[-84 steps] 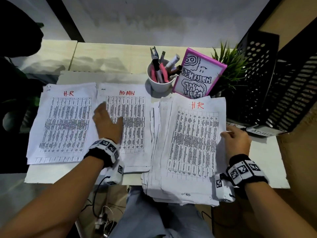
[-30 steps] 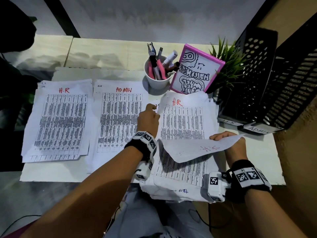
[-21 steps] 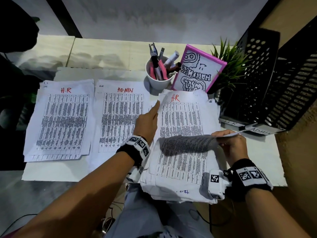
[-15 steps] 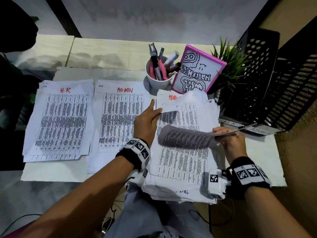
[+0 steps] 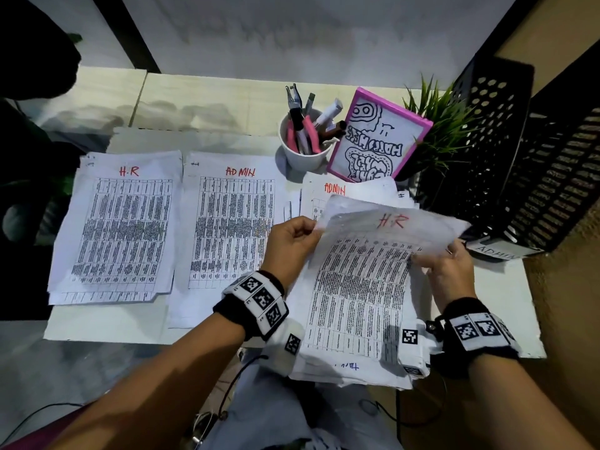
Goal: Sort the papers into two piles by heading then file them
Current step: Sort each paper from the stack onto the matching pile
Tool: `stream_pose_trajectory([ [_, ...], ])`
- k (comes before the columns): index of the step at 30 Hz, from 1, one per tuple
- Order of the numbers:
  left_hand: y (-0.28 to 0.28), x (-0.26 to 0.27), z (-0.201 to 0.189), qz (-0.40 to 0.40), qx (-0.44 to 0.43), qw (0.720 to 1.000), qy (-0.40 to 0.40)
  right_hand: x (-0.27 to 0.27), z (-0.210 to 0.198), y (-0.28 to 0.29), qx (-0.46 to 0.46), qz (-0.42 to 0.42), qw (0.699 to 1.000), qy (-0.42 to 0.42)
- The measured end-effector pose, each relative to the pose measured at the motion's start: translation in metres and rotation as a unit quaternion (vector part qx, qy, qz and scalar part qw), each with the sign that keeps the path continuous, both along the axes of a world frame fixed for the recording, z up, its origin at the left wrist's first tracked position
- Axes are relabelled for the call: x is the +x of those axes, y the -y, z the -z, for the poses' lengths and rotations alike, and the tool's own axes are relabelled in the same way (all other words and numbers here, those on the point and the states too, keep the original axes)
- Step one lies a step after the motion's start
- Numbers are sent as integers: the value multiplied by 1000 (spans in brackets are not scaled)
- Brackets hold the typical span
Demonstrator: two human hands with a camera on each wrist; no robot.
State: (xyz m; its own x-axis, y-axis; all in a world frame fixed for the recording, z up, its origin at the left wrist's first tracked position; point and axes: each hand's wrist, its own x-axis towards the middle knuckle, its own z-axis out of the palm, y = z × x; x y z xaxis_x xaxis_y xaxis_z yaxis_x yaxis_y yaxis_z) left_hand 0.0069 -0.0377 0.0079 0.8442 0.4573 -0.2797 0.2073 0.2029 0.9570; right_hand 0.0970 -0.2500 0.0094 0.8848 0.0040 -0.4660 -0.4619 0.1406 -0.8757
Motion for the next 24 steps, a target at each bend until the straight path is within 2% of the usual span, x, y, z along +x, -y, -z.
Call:
stream_pose_trajectory([
  [3, 0, -1, 7, 28, -4, 999, -26, 2, 11, -2, 3, 46, 998, 32],
  [6, 4, -9, 17, 62, -39, 996, -51, 7, 7, 1, 19, 44, 999, -18],
  [9, 7, -20, 25, 41, 36, 995, -89, 11, 5, -2, 33, 31, 999, -27],
  [12, 1, -27, 22, -18, 85, 994, -72, 14, 10, -12, 14, 9, 1000, -13],
  [17, -44, -36, -1, -51, 191, 980, -28, 26, 21, -24, -124, -100, 987, 29],
  [20, -101, -52, -19, -116, 203, 971, -42, 34, 35, -26, -273, -147, 948, 70],
  [24, -199, -96, -23, -205, 232, 944, -115, 35, 37, -27, -503, -201, 838, 70],
])
